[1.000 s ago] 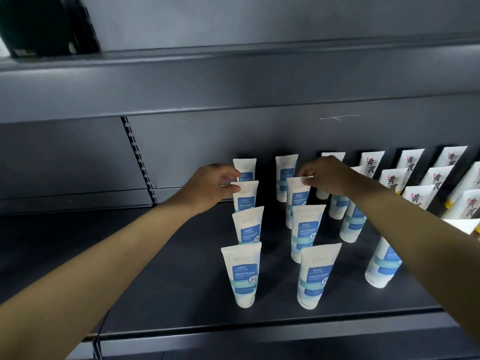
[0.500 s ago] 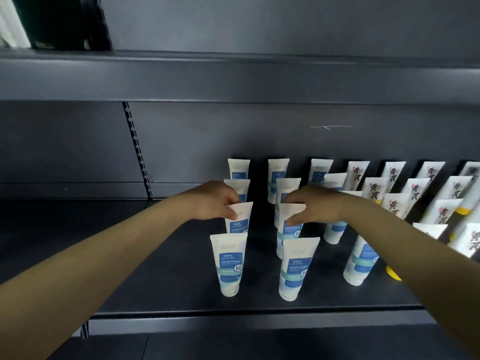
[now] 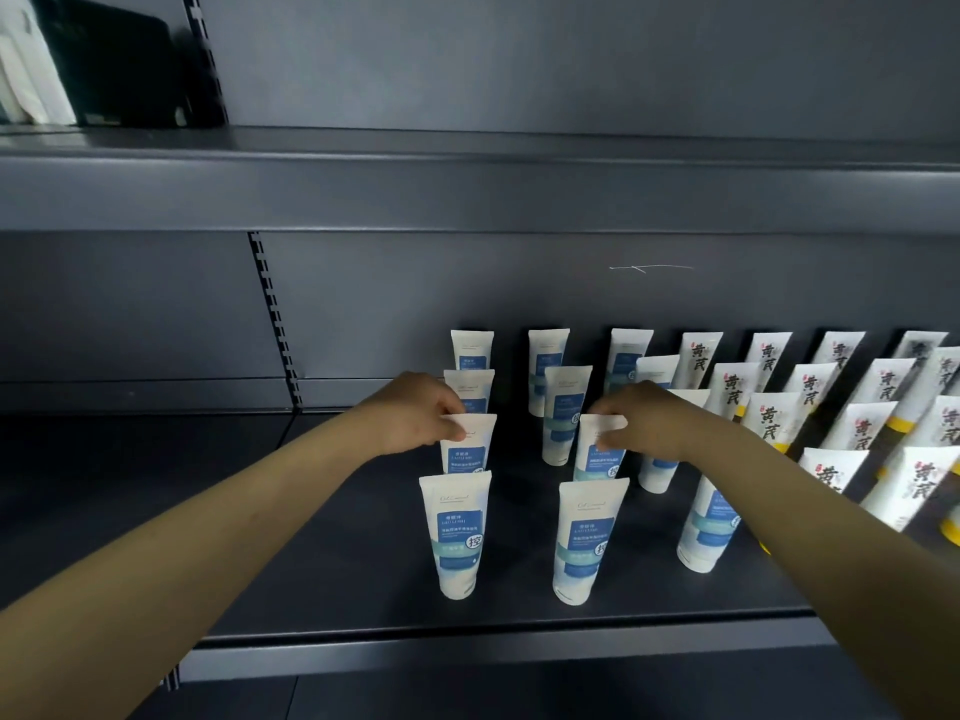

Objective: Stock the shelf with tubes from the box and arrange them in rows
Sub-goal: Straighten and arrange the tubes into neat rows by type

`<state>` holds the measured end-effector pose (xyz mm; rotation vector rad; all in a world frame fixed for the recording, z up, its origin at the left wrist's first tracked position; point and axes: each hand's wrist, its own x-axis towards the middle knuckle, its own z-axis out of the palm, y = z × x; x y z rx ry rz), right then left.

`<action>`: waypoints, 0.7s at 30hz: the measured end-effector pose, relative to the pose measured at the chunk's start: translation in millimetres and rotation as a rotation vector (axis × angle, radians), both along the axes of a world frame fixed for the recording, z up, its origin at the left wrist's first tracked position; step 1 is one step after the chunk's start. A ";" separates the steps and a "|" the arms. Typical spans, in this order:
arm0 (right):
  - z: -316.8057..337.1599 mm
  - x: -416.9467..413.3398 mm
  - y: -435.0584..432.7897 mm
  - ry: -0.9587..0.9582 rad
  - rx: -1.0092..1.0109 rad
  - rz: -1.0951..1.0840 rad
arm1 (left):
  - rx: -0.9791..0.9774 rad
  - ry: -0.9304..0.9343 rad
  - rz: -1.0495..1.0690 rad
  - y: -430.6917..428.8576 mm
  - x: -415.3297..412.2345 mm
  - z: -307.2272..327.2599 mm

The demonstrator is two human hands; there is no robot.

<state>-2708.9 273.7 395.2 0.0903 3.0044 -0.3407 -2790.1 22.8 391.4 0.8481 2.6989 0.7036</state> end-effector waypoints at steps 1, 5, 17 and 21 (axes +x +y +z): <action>-1.3 1.9 0.0 0.008 -0.009 -0.011 | -0.001 -0.004 0.000 -0.4 0.3 -0.6; -3.5 -1.1 -2.0 -0.001 0.011 -0.054 | -0.015 0.006 0.012 -2.8 2.1 -1.9; -4.4 -10.1 -5.4 -0.046 0.002 -0.106 | 0.018 -0.066 0.092 1.0 1.0 -4.6; -1.8 -11.8 -6.2 -0.045 -0.010 -0.112 | 0.019 -0.054 0.118 2.4 3.1 -5.4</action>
